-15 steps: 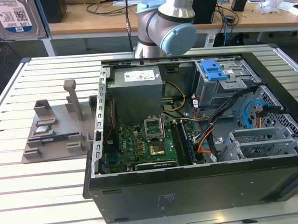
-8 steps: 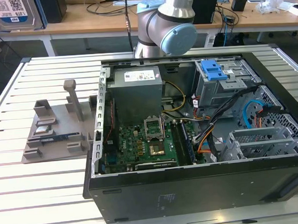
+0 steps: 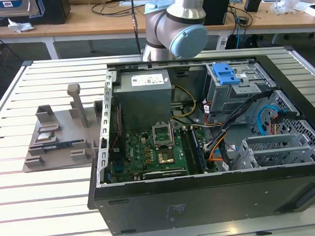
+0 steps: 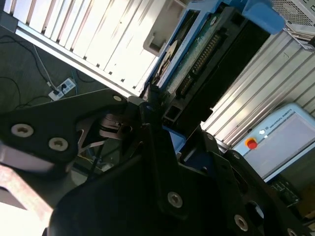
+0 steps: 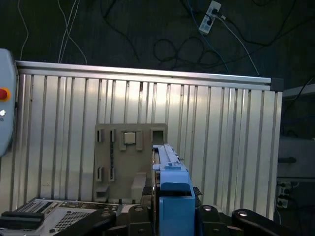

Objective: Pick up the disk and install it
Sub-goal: 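Pick up the disk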

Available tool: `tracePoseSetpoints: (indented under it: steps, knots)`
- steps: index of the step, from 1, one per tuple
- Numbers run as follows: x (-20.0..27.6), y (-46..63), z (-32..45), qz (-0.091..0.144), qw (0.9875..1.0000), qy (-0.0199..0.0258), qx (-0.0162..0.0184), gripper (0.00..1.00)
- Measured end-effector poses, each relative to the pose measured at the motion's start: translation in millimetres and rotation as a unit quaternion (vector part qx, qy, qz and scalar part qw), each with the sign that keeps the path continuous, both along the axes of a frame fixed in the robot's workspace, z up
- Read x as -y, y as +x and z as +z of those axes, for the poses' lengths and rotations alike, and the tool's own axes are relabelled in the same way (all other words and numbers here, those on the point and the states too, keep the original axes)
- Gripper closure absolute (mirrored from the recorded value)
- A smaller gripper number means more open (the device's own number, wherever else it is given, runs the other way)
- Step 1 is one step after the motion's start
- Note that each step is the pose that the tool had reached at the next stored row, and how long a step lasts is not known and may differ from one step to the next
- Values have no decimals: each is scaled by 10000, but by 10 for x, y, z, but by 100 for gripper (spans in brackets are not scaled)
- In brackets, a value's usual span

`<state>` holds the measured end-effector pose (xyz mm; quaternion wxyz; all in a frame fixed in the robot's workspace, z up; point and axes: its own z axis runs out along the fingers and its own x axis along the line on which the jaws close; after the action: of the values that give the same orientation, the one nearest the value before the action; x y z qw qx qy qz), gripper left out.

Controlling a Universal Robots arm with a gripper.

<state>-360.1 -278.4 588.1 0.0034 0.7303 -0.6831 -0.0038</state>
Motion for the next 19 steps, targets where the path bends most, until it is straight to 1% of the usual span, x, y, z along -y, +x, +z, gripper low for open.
tracePoseSetpoints:
  steps: [2, 8, 9, 11, 13, 15, 16, 17, 19]
  knots:
    - [0, 0, 35, 0, 10000, 0, 0, 63]
    - [2, 0, 37, 0, 10000, 10, 0, 63]
    - [8, 1, 37, 1, 10000, 10, 1, 63]
    - [36, 18, 37, 0, 10000, 10, -1, 63]
    - [76, 75, 34, -1, 10000, 10, -9, 63]
    - [114, 161, 31, 0, 10000, 10, -23, 63]
    - [132, 221, 29, 0, 10000, 10, -32, 63]
    - [164, 336, 23, 1, 10000, 10, -47, 63]
    - [185, 433, 15, -1, 10000, 10, -59, 63]
